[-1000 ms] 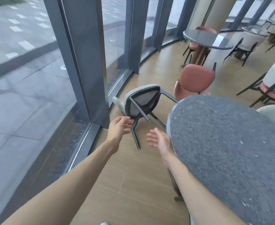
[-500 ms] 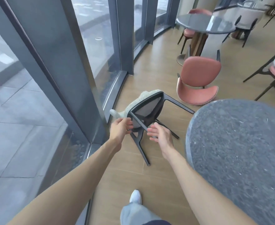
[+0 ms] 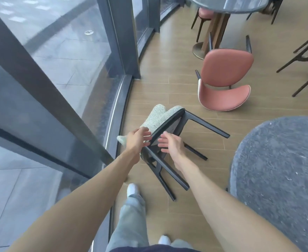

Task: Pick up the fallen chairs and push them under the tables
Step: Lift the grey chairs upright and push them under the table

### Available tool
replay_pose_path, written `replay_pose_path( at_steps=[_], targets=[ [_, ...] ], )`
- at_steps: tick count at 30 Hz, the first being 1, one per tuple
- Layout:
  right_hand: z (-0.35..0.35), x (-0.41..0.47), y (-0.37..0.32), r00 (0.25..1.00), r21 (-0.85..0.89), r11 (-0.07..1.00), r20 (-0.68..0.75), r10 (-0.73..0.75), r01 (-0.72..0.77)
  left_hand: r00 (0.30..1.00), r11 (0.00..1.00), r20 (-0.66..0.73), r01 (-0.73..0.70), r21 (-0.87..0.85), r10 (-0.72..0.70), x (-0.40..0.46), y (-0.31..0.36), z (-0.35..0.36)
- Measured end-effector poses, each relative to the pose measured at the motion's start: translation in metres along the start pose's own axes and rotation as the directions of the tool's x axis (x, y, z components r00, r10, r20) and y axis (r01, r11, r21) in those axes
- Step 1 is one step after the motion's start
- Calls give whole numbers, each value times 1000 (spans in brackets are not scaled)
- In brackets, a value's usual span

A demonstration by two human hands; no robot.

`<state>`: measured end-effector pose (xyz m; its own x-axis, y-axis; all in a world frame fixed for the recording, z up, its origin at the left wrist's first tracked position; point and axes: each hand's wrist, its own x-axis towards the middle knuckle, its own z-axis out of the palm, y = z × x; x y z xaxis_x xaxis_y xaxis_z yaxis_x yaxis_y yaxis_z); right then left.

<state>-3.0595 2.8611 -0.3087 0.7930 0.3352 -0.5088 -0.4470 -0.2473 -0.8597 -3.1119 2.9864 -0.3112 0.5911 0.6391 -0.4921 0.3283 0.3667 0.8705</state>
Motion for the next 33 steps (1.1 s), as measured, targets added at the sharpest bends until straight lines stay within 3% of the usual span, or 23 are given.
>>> replay_pose_path(
  at_steps=[13, 27, 33],
  targets=[
    [89, 214, -43, 978, -20, 980, -82, 194, -196, 978, 955, 74, 171, 242, -194, 253, 34, 26],
    [93, 298, -2, 895, 82, 909, -155, 418, -410, 950, 910, 105, 245, 334, -294, 328, 3, 49],
    [120, 344, 30, 831, 106, 877, -282, 479, -469, 933, 877, 108, 276, 394, -342, 386, -32, 41]
  ],
)
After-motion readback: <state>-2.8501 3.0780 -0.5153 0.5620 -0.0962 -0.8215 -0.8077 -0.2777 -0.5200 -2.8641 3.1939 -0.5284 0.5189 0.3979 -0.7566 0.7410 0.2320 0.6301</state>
